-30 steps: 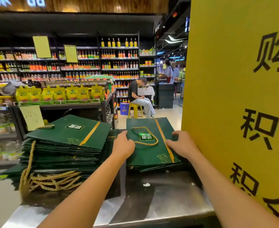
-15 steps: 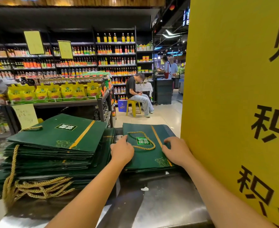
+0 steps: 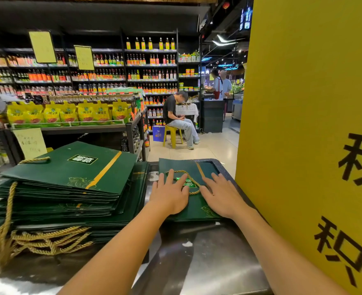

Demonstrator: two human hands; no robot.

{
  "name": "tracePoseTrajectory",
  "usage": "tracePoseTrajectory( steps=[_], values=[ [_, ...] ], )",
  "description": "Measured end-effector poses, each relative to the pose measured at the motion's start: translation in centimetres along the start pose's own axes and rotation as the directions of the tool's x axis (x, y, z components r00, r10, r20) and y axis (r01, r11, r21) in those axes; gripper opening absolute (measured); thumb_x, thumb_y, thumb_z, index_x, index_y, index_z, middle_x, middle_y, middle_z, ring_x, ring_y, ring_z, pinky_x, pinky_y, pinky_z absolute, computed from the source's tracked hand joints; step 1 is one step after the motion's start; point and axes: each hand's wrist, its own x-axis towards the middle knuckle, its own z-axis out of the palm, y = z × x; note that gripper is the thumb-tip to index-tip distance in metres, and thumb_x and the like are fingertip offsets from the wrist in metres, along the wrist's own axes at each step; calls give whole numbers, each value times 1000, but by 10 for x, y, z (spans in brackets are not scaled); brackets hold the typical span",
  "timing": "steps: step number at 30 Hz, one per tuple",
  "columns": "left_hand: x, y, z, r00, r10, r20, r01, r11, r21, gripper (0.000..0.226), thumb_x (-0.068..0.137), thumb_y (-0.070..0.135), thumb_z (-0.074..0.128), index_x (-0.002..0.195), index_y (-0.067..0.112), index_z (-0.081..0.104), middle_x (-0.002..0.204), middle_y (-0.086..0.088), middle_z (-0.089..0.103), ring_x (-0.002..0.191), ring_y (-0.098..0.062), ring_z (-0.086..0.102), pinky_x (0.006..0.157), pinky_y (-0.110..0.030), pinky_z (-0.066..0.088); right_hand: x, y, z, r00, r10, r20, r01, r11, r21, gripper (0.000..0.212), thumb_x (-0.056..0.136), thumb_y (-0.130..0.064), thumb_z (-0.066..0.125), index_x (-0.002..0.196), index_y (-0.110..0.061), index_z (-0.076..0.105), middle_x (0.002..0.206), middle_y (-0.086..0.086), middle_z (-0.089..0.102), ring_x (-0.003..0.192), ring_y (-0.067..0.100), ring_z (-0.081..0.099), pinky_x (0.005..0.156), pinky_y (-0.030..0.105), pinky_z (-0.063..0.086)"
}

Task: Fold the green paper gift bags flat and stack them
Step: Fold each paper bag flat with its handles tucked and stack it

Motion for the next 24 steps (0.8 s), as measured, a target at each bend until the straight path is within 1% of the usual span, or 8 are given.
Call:
tracePoseTrajectory(
  steps=[3,8,14,16,17,19,21,24],
  values=[
    [4,0,11,1000,3,21,-4,999,39,56,107,48,15,162,39,9,171,-5,-4,155,-36,-15,126,-52,-2,8,2,8,998,-17,55,21,998,-58,59,107,-53,18,162,-34,12,170,5,5,157,23,-3,125,46,0],
    [8,1,17,1000,9,-27,-7,998,70,57,106,52,16,161,40,15,171,-5,2,156,-35,-11,126,-51,0,12,2,14,994,-20,104,29,996,-86,57,107,-51,12,162,-34,11,170,2,8,157,21,5,125,45,4],
    [6,1,17,1000,12,-18,-10,997,76,57,105,53,16,161,39,14,171,-4,2,156,-35,-11,126,-51,3,13,1,13,986,-11,169,32,992,-119,59,106,-52,10,162,-32,6,171,2,4,157,20,2,125,46,4],
    [4,2,14,1000,10,-22,-9,998,64,58,106,53,16,161,38,16,171,-5,4,156,-35,-10,126,-51,5,13,0,9,987,-17,161,34,994,-106,60,107,-52,11,162,-31,9,170,3,8,157,21,6,125,47,7],
    [2,3,12,1000,6,-30,-4,998,59,58,106,53,17,161,35,20,171,-6,7,156,-34,-7,126,-51,9,12,-1,7,990,-25,137,39,995,-95,60,107,-53,14,162,-29,15,169,3,15,155,21,12,124,47,11],
    [-4,5,6,997,-4,-71,9,998,64,57,106,51,21,155,25,35,166,-11,24,154,-33,10,120,-50,25,8,-4,1,998,-34,56,38,997,-65,58,106,-54,24,153,-23,37,158,4,39,144,22,36,118,45,30],
    [-16,6,-4,991,0,-137,17,993,118,52,106,48,27,140,16,50,148,-12,45,141,-31,35,104,-46,41,1,-10,-5,999,-39,-37,37,998,-51,48,105,-53,35,137,-22,53,136,3,57,122,21,55,102,42,46],
    [-39,3,-29,972,24,-233,9,990,140,41,105,43,36,117,13,61,122,-9,59,113,-28,57,88,-42,49,-12,-28,-16,987,-66,-144,67,998,5,38,103,-43,46,133,-22,58,127,1,60,114,21,58,94,41,49]
  ],
)
